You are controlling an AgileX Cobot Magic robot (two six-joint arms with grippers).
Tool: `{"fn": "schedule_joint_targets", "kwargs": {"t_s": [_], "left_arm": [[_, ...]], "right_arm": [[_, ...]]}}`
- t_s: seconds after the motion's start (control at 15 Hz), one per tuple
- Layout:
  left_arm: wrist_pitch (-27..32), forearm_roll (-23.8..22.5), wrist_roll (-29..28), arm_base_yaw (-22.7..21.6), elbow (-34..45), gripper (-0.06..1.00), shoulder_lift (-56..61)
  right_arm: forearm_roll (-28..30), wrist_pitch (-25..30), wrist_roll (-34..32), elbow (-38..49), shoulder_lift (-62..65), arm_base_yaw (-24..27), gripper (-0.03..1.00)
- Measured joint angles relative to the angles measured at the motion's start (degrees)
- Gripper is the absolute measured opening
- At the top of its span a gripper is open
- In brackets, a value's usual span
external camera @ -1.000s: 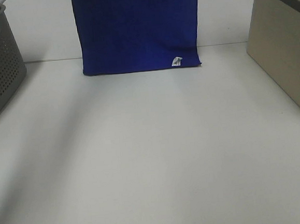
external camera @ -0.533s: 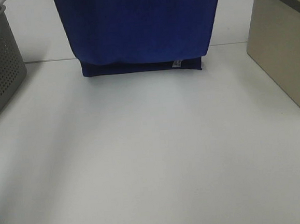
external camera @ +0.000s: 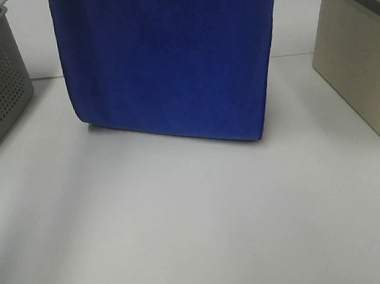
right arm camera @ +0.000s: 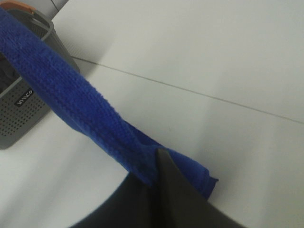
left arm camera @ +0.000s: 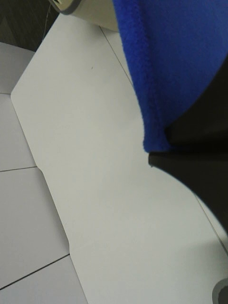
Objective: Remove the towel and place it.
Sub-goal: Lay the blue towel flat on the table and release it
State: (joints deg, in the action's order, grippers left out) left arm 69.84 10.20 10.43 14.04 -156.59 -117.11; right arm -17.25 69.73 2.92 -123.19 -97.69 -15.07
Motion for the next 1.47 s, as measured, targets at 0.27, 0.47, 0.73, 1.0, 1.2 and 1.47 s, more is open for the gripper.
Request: {"fn": "schedule_joint_targets", "kwargs": {"t_s": [0.27, 0.47, 0.73, 1.0, 1.2, 1.47], "left_arm": [[0.23, 3.78, -1.03, 0.00, 5.56, 0.00, 2.64], [0.40, 3.27, -1.03, 0.00, 29.28, 0.00, 14.04], [0.40, 3.78, -1.20, 0.06, 45.55, 0.00, 25.90], [0.11, 6.99, -3.15, 0.17, 57.58, 0.00, 36.27], [-0.23, 10.54, -5.16, 0.23, 68.75, 0.00, 47.33], [-0.52, 16.10, -5.50, 0.23, 83.31, 0.00, 55.75]], "right_arm": [[0.11, 0.00, 0.11, 9.45, 4.01, 0.00, 0.01], [-0.23, -0.06, 0.17, 13.81, 7.22, 0.00, 0.01], [-2.23, -0.11, 1.09, 19.14, 11.23, -0.06, 0.01], [-3.50, -0.11, 1.89, 26.24, 17.53, -0.06, 0.01], [-5.67, -0.11, 2.12, 36.04, 24.92, -0.17, 0.01], [-7.05, -0.11, 1.83, 47.04, 32.14, -0.17, 0.01]]}}
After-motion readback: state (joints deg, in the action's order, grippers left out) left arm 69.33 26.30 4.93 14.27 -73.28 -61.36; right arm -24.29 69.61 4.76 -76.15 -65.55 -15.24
